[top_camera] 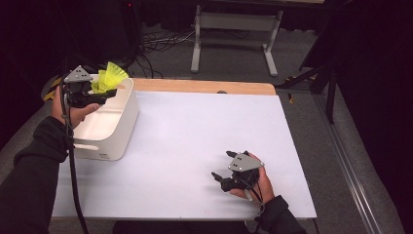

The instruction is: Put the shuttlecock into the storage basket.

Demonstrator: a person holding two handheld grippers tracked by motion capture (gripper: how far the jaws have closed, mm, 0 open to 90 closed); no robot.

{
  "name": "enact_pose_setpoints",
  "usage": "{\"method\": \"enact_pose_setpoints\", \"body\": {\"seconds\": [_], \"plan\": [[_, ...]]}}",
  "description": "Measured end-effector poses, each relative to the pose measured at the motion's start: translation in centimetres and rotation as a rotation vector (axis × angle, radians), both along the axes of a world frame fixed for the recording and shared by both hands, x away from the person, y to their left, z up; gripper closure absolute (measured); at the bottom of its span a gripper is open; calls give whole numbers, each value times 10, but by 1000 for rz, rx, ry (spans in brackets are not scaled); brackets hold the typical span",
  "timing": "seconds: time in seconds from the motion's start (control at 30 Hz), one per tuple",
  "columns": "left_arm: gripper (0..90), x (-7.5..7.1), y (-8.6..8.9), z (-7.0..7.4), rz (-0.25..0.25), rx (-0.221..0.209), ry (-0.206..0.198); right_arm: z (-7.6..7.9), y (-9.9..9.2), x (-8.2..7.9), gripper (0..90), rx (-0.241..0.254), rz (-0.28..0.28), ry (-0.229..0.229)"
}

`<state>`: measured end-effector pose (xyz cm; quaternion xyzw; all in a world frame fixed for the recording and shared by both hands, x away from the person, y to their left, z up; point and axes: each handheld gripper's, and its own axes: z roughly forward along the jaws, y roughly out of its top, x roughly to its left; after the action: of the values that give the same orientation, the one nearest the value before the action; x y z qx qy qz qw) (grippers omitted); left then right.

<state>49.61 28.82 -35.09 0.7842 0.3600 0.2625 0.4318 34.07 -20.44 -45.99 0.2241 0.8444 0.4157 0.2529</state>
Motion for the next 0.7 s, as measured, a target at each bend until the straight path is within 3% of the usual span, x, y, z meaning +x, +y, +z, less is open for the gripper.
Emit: {"method": "enact_pose_setpoints", "body": {"seconds": [0.23,0.7], "plan": [[536,10,0,-7,20,66,36,-2,-1,4,151,4,-7,12],[542,23,4,-16,46,75,160,-1,-3,7,151,18,-14,33]]}}
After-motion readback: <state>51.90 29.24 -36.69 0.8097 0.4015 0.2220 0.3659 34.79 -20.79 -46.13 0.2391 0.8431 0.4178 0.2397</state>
